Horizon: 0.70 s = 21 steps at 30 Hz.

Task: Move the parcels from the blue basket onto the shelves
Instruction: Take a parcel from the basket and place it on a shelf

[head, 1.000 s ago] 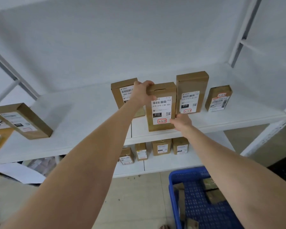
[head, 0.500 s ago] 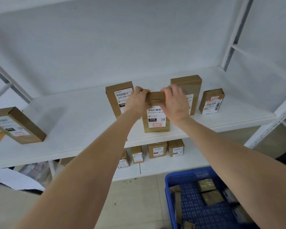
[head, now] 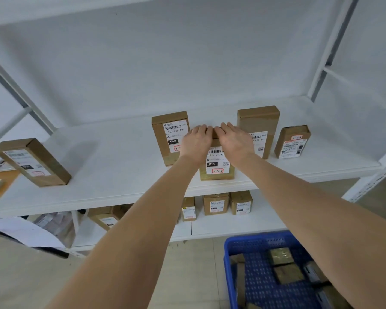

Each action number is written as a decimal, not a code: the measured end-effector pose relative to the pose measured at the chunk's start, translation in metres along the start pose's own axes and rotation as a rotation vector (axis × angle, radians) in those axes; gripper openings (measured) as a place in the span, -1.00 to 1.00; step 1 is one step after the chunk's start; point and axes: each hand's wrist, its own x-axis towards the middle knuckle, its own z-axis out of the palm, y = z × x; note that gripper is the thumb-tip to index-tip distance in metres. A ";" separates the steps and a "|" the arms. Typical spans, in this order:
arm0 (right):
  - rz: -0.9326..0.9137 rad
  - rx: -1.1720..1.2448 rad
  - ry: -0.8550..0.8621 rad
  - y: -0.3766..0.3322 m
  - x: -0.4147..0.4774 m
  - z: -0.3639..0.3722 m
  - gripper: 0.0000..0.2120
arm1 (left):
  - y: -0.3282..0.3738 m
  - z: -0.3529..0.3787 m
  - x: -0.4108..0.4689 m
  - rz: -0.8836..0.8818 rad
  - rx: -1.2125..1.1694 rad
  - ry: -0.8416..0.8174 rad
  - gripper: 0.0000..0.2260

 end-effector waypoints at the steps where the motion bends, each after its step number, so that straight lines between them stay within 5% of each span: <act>1: -0.001 0.000 0.001 0.000 0.000 0.000 -0.46 | 0.001 0.001 0.000 0.002 -0.005 -0.011 -0.42; 21: 0.000 0.092 0.048 0.005 0.007 0.005 -0.53 | -0.001 0.008 0.013 -0.023 -0.015 -0.024 -0.41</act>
